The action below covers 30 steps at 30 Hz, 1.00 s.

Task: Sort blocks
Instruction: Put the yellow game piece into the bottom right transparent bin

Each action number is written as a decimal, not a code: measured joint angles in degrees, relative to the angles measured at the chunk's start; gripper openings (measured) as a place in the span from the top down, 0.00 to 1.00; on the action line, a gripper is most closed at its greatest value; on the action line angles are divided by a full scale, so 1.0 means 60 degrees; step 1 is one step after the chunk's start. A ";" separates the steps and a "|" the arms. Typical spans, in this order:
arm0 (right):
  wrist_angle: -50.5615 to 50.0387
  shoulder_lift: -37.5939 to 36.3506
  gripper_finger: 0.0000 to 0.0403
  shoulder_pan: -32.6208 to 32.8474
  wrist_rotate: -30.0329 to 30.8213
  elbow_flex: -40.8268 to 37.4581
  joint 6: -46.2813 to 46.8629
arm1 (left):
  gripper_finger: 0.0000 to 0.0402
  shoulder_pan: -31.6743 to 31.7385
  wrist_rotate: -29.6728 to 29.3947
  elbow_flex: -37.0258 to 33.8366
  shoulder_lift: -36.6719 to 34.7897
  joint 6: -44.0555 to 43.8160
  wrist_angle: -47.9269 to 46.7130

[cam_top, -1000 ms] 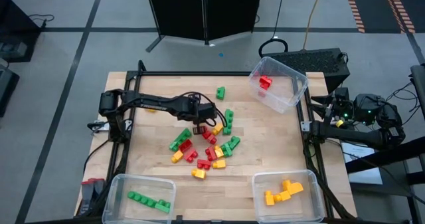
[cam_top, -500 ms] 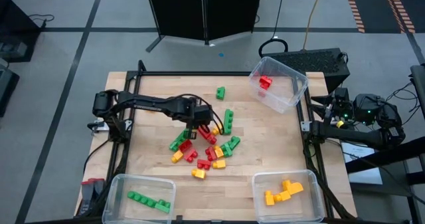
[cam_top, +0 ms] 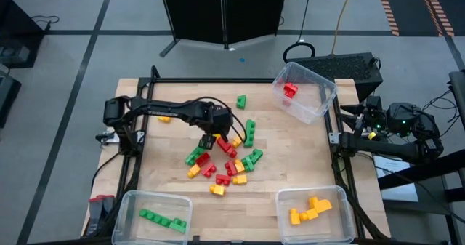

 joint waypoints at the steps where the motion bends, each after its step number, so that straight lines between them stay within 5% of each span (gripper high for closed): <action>1: 0.0000 0.0000 0.48 -0.0002 0.0000 0.0002 0.0000 | 0.37 0.0029 0.0000 0.0000 0.0053 0.0006 0.0002; 22: 0.0004 0.0000 0.48 -0.0002 0.0011 0.0001 0.0029 | 0.37 0.0814 0.0446 0.0025 0.1875 0.0725 0.0450; 30: 0.0004 0.0000 0.48 0.0000 0.0011 0.0002 0.0029 | 0.54 0.0842 0.0830 0.0033 0.2024 0.0629 0.0534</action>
